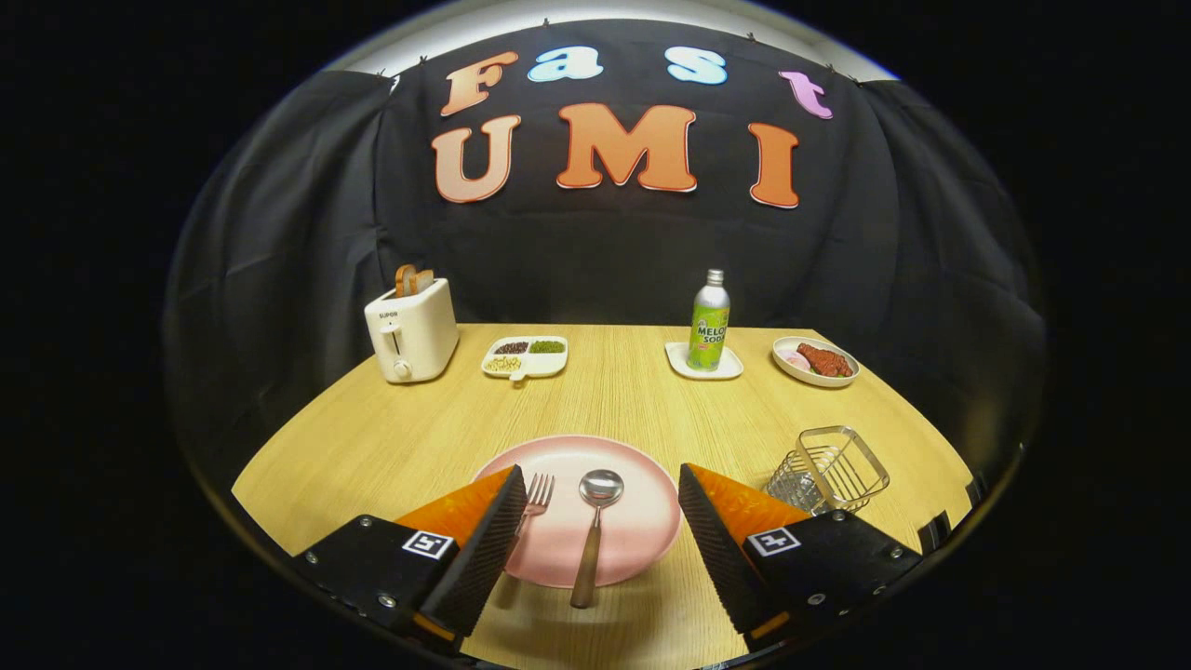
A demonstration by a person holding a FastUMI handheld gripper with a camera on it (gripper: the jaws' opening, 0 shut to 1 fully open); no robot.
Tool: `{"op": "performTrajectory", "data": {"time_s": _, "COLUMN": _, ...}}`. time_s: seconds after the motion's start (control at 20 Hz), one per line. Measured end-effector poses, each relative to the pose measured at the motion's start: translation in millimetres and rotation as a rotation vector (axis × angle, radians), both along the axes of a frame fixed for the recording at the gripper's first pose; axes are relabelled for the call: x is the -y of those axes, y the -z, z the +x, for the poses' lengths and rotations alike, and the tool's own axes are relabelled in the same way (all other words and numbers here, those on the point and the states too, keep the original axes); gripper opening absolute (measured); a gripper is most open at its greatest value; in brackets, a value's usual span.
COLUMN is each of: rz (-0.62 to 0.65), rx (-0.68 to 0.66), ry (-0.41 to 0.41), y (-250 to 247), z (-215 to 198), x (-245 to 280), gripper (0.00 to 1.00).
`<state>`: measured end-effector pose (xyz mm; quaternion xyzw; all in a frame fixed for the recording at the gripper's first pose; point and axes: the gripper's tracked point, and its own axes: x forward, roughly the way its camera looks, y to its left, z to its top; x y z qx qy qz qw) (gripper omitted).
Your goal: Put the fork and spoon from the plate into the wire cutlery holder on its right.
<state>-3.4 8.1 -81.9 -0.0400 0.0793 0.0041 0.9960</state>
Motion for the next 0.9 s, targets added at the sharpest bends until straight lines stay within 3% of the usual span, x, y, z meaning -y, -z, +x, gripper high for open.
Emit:
{"op": "performTrajectory", "data": {"time_s": 0.3, "rz": -0.034, "rx": -0.093, "ry": -0.007, "y": 32, "z": 8, "x": -3, "gripper": 0.98}}
{"op": "performTrajectory", "data": {"time_s": 0.45, "rz": -0.041, "rx": -0.142, "ry": -0.012, "y": 49, "z": 14, "x": -6, "gripper": 0.92}}
{"op": "performTrajectory", "data": {"time_s": 0.9, "rz": -0.025, "rx": -0.322, "ry": 0.006, "y": 98, "z": 26, "x": -7, "gripper": 0.37}}
